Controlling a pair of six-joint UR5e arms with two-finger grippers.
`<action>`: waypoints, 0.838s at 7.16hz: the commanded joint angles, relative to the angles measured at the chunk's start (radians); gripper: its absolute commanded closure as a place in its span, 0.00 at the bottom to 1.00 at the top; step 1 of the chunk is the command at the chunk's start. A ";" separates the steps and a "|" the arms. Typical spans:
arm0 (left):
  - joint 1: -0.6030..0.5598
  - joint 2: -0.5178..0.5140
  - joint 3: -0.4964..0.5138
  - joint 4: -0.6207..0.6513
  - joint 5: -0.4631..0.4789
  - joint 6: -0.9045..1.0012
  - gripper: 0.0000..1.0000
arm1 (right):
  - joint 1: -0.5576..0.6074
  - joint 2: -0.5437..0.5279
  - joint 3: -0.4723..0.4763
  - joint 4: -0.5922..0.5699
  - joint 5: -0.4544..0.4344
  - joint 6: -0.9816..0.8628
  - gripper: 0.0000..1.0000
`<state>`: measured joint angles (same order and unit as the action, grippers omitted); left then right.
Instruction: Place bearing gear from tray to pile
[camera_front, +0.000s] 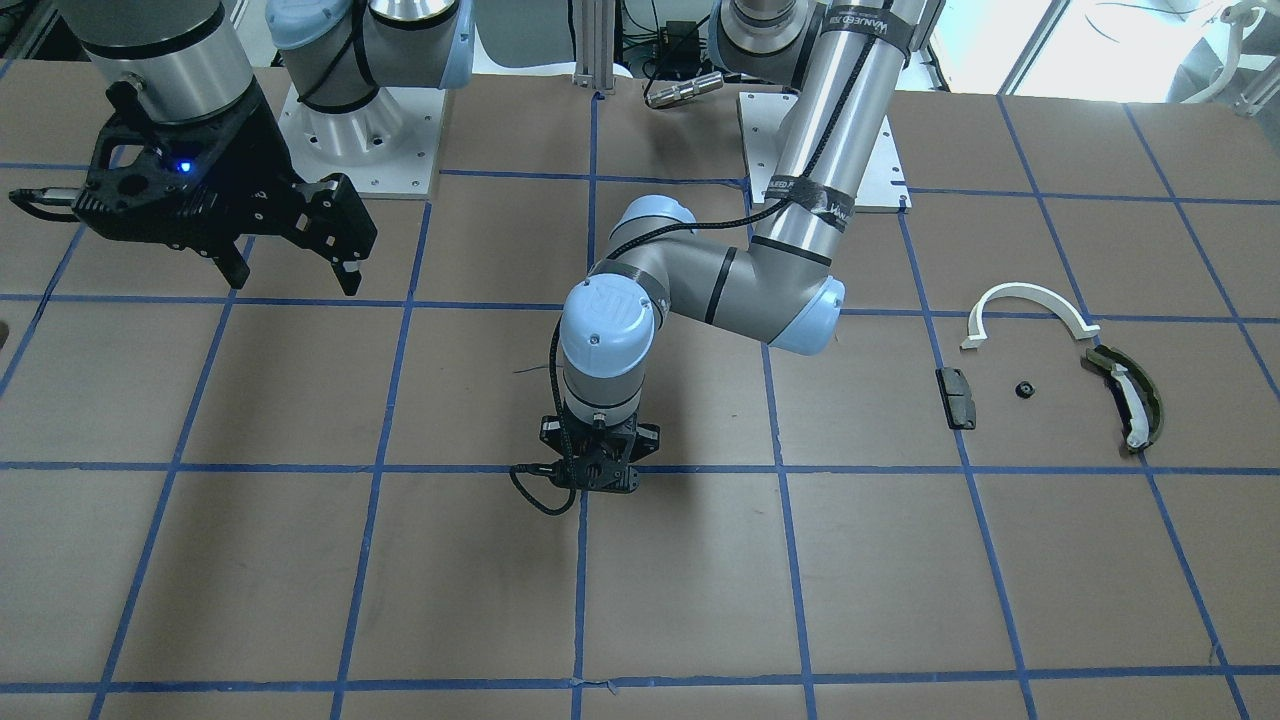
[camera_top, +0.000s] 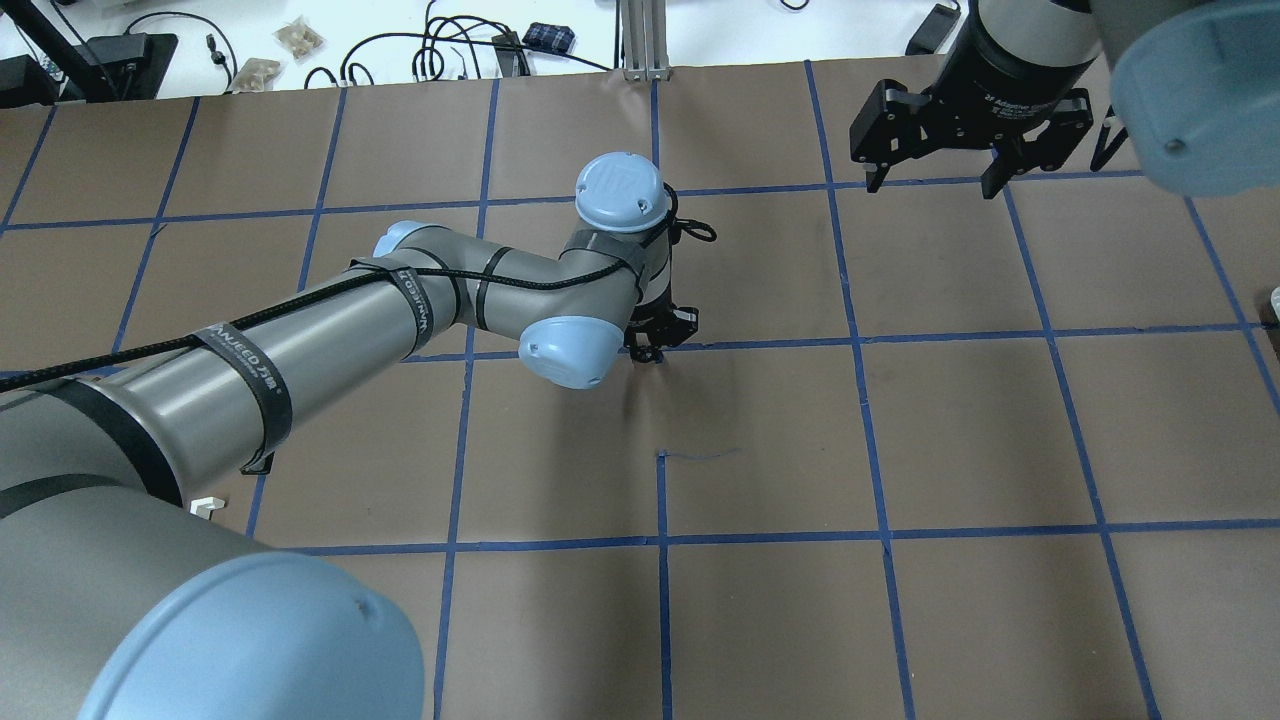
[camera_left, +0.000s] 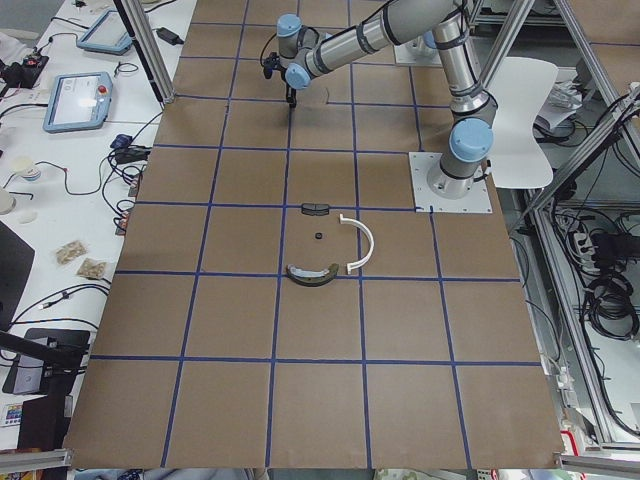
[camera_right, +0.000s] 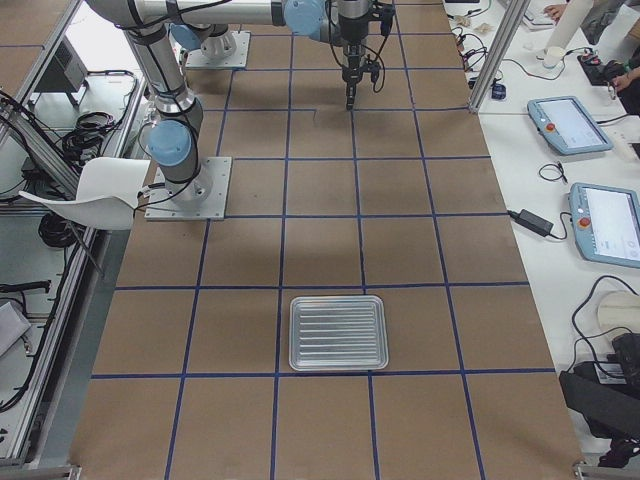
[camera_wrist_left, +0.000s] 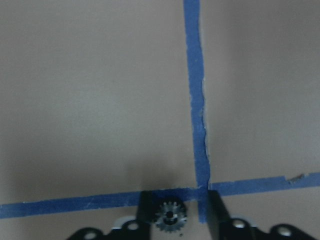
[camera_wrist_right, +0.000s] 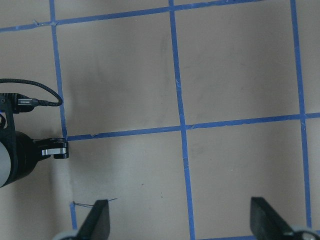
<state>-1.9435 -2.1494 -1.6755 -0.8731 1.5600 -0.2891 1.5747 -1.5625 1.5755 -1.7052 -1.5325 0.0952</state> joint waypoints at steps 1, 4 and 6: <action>0.003 0.002 0.003 -0.006 0.014 0.001 1.00 | 0.001 -0.001 0.001 -0.001 0.000 -0.002 0.00; 0.072 0.133 0.057 -0.264 0.037 0.119 1.00 | 0.001 0.001 0.000 -0.001 0.000 -0.002 0.00; 0.263 0.277 -0.019 -0.339 0.118 0.470 1.00 | -0.001 0.001 0.001 -0.001 0.000 -0.002 0.00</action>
<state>-1.7982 -1.9643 -1.6471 -1.1687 1.6316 -0.0377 1.5745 -1.5616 1.5765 -1.7058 -1.5331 0.0936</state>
